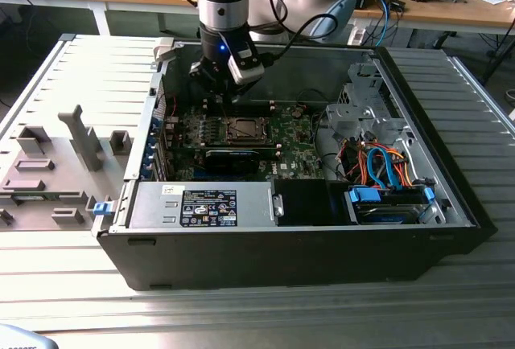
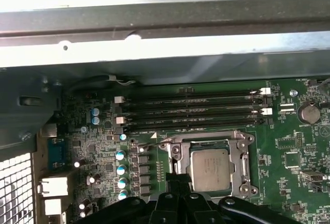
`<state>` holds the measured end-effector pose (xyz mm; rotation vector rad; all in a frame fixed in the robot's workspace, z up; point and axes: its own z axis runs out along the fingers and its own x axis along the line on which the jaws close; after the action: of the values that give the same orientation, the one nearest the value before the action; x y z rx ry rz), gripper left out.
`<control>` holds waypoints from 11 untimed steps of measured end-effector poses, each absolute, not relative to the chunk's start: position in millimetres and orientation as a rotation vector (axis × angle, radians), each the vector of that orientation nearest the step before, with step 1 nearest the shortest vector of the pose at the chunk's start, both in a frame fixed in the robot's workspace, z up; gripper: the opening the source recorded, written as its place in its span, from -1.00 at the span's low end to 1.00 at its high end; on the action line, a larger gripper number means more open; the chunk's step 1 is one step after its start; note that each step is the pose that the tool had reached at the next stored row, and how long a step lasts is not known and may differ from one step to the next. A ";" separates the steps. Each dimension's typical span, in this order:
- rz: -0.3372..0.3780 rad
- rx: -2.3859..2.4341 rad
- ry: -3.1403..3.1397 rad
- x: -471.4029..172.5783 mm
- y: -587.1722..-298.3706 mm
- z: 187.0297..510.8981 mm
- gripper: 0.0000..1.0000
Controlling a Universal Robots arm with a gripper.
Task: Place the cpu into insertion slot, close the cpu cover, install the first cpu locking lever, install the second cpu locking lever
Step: 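Install the first cpu locking lever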
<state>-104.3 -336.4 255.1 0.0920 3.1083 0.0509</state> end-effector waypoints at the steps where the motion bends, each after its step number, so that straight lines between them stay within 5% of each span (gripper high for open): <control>1: 0.051 0.092 3.108 -105.3 -336.4 255.1 -0.79; 11: 0.051 0.092 3.108 -116.3 -336.4 255.1 -0.79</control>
<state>-116.3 -336.4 255.1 0.0920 3.1083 0.0509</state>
